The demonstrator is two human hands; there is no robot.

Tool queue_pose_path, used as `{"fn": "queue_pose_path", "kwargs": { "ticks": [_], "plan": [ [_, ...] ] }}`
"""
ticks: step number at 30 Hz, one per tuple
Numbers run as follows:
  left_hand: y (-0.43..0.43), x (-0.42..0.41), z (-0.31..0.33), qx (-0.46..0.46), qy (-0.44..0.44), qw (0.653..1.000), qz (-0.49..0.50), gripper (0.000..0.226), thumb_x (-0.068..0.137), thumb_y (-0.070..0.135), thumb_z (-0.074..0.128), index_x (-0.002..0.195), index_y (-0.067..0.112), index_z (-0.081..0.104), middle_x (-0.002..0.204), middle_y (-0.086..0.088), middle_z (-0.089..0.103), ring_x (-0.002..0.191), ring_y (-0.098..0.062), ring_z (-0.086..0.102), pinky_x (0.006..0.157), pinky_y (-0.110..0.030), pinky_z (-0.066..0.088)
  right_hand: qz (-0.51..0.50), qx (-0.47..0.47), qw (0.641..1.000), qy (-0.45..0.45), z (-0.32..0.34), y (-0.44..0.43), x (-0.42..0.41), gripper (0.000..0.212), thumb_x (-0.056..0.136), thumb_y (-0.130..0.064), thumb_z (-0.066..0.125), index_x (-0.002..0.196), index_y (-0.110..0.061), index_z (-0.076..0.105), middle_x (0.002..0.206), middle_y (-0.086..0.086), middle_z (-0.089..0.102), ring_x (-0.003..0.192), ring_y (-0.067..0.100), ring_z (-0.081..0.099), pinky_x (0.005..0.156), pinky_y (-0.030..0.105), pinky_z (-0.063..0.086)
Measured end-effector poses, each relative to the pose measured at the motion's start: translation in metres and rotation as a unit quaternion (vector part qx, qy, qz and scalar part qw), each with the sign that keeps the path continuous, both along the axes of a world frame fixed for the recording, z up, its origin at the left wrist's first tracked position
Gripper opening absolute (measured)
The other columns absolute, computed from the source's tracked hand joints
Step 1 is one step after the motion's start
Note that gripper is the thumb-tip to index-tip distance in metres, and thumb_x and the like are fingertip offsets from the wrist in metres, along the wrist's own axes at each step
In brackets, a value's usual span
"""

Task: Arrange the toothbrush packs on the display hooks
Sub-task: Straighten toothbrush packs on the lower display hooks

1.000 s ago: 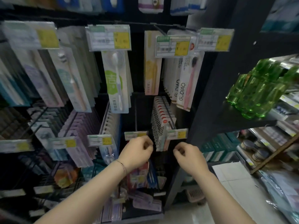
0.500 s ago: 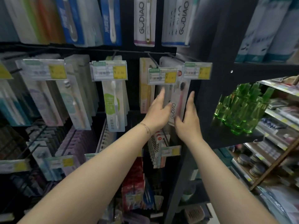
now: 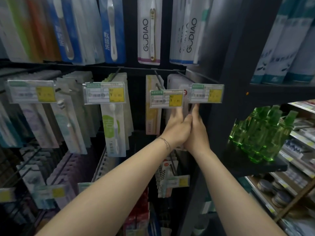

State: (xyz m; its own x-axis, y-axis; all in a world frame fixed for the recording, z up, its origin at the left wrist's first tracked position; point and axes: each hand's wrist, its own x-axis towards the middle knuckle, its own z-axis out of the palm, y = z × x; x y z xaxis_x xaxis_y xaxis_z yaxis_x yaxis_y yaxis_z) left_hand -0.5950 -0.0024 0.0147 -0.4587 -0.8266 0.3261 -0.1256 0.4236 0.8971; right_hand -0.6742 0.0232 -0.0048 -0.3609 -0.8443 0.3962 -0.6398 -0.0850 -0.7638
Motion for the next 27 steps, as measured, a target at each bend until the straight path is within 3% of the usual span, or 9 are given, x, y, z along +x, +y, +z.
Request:
{"fn": "queue_pose_path", "kwargs": {
  "ticks": [4,8,10,12,16,22,27],
  "plan": [
    [0.0,-0.003,0.004,0.013,-0.011,1.0,0.006,0.065,0.103,0.032,0.034,0.148,0.046,-0.011,0.162,0.004,0.001,0.148,-0.02,0.009,0.116,-0.034,0.012,-0.004,0.011,1.0,0.018,0.001,-0.004,-0.004,0.08,0.093,-0.042,0.048,0.152,-0.034,-0.005,0.16,0.004,0.017,0.14,0.027,0.034,0.106,0.05,0.042],
    [-0.003,-0.001,-0.001,-0.023,-0.012,0.999,0.018,0.064,0.101,0.03,0.037,0.15,0.042,-0.002,0.161,0.001,0.009,0.147,-0.018,0.012,0.112,-0.027,0.01,-0.003,0.001,1.0,0.001,0.0,0.0,-0.001,0.081,0.09,-0.048,0.045,0.152,-0.034,-0.007,0.159,0.006,0.019,0.138,0.027,0.036,0.106,0.05,0.041],
    [-0.003,0.005,-0.005,-0.046,-0.012,0.998,0.032,0.059,0.1,0.028,0.04,0.152,0.031,0.012,0.157,-0.004,0.02,0.145,-0.019,0.019,0.12,-0.035,0.014,-0.03,-0.034,0.999,-0.007,-0.005,0.004,0.003,0.08,0.091,-0.047,0.044,0.153,-0.026,-0.002,0.158,0.007,0.021,0.139,0.025,0.034,0.11,0.04,0.035],
    [-0.003,0.015,-0.008,-0.057,-0.01,0.997,0.043,0.053,0.1,0.026,0.042,0.149,0.023,0.023,0.152,-0.004,0.03,0.141,-0.017,0.027,0.118,-0.036,0.023,-0.078,-0.089,0.993,0.022,-0.013,0.01,0.008,0.075,0.094,-0.041,0.053,0.152,-0.018,0.012,0.153,0.009,0.029,0.137,0.023,0.034,0.104,0.032,0.034],
    [0.001,0.048,-0.012,-0.074,-0.015,0.995,0.068,0.048,0.097,0.025,0.047,0.143,0.02,0.033,0.143,0.001,0.042,0.132,-0.012,0.039,0.109,-0.027,0.031,-0.115,-0.171,0.974,0.094,-0.029,0.017,0.023,0.053,0.089,-0.022,0.063,0.135,-0.005,0.043,0.133,0.013,0.047,0.12,0.027,0.044,0.089,0.025,0.033],
    [0.01,0.113,-0.012,-0.153,-0.057,0.971,0.175,0.022,0.094,0.021,0.051,0.116,0.016,0.052,0.114,0.003,0.052,0.102,-0.01,0.051,0.091,-0.027,0.046,-0.003,-0.153,0.983,0.104,-0.036,0.005,0.07,0.039,0.088,-0.008,0.061,0.126,-0.007,0.052,0.119,0.003,0.05,0.112,0.019,0.049,0.091,0.025,0.036],
    [0.006,0.173,-0.022,-0.189,-0.049,0.957,0.215,0.007,0.09,0.014,0.053,0.093,0.018,0.049,0.089,0.009,0.044,0.081,-0.007,0.047,0.073,-0.022,0.041,0.043,-0.18,0.978,0.097,-0.037,-0.008,0.126,0.033,0.088,-0.013,0.056,0.121,-0.008,0.056,0.111,-0.007,0.047,0.106,0.016,0.051,0.091,0.028,0.042]
  ]
}}
